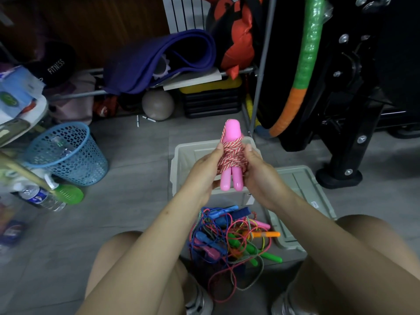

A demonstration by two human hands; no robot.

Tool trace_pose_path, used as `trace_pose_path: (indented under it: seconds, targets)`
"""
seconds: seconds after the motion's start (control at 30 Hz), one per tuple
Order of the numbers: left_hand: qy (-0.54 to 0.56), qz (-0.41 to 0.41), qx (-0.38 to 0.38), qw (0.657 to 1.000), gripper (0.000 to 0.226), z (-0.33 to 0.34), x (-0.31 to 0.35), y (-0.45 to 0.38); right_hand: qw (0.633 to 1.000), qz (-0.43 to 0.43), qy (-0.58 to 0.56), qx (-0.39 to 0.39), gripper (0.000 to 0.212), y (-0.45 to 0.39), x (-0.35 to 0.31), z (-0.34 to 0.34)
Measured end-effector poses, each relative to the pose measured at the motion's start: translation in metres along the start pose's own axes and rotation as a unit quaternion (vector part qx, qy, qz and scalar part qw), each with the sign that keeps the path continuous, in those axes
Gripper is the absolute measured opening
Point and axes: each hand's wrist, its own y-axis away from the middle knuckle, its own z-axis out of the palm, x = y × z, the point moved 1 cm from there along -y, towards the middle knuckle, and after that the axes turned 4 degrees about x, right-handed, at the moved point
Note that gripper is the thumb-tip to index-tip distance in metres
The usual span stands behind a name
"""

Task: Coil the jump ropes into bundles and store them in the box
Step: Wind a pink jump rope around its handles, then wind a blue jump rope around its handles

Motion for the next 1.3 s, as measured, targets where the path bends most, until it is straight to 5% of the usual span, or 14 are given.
trace_pose_path:
  seconds: [0.27, 0.5, 0.67, 0.9, 1.0, 1.1, 1.3]
  targets:
    - [0.098, -0.019, -0.025, 0.995, 0.06, -0.03, -0.01, 0.007, 0.989, 0.026, 0.127, -0.066, 0.038, 0.007, 0.005, 0.022]
    - [0.093, -0.043, 0.092, 0.99, 0.09, -0.096, -0.049, 0.004, 0.974, 0.092, 0.173, -0.111, 0.026, -0.003, 0.045, 0.057]
    - [0.114, -0.088, 0.115, 0.983, 0.073, -0.152, -0.087, -0.011, 0.971, 0.14, 0.172, -0.085, 0.013, -0.028, 0.107, 0.094]
    - [0.14, -0.112, 0.258, 0.95, 0.008, -0.201, -0.181, -0.041, 0.95, 0.236, 0.201, -0.038, 0.01, -0.059, 0.224, 0.12]
    - [0.131, -0.15, 0.273, 0.941, 0.024, -0.21, -0.226, -0.065, 0.936, 0.266, 0.231, 0.0, 0.02, -0.073, 0.271, 0.11]
    - [0.092, -0.171, 0.255, 0.947, 0.015, -0.216, -0.266, -0.093, 0.922, 0.28, 0.267, 0.033, 0.02, -0.094, 0.313, 0.096]
    - [0.067, -0.208, 0.305, 0.927, 0.03, -0.231, -0.348, -0.127, 0.9, 0.305, 0.31, 0.027, 0.027, -0.121, 0.378, 0.078]
